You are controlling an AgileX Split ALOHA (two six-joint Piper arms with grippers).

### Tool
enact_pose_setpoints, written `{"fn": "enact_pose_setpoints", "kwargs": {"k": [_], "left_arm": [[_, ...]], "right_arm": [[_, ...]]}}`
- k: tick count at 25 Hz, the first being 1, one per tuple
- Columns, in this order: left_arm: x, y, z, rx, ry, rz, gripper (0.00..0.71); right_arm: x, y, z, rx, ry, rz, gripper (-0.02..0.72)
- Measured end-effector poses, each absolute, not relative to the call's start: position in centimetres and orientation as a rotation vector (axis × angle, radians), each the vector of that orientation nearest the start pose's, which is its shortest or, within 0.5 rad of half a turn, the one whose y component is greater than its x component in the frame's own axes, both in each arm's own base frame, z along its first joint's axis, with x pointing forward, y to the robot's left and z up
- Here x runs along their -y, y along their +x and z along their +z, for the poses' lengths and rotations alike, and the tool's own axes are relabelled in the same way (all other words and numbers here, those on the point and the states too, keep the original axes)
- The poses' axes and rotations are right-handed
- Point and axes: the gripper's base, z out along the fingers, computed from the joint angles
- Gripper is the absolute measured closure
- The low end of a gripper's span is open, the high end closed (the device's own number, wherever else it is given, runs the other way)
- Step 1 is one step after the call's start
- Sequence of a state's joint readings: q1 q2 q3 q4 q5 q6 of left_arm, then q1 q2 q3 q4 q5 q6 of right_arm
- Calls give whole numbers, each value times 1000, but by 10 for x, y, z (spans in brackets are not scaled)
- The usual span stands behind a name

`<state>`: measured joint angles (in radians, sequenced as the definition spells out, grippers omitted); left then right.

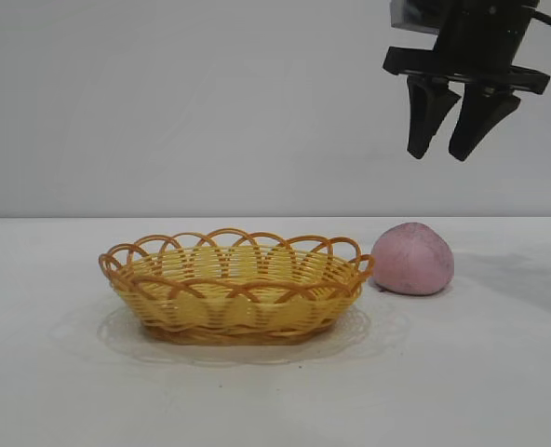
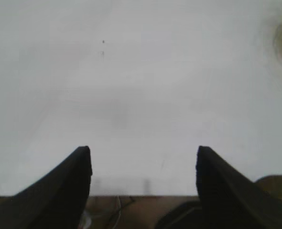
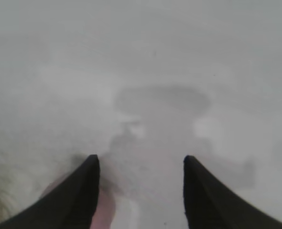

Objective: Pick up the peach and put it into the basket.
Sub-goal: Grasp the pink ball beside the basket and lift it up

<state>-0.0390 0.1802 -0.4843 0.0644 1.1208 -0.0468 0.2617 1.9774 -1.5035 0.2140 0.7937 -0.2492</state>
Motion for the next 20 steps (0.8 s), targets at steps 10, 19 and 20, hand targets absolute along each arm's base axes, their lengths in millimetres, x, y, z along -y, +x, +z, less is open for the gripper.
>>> {"fn": "enact_pose_setpoints", "kwargs": {"k": [10, 19, 20], "left_arm": [[-4, 4, 268, -2188, -5, 14, 296], [-4, -8, 268, -2102, -7, 2, 296], [-4, -8, 268, -2100, -7, 2, 296]], "right_arm": [[-128, 395, 193, -2842, -580, 368, 364], [-140, 388, 159, -2981, -646, 521, 364], [-143, 387, 157, -2986, -661, 520, 364]]}}
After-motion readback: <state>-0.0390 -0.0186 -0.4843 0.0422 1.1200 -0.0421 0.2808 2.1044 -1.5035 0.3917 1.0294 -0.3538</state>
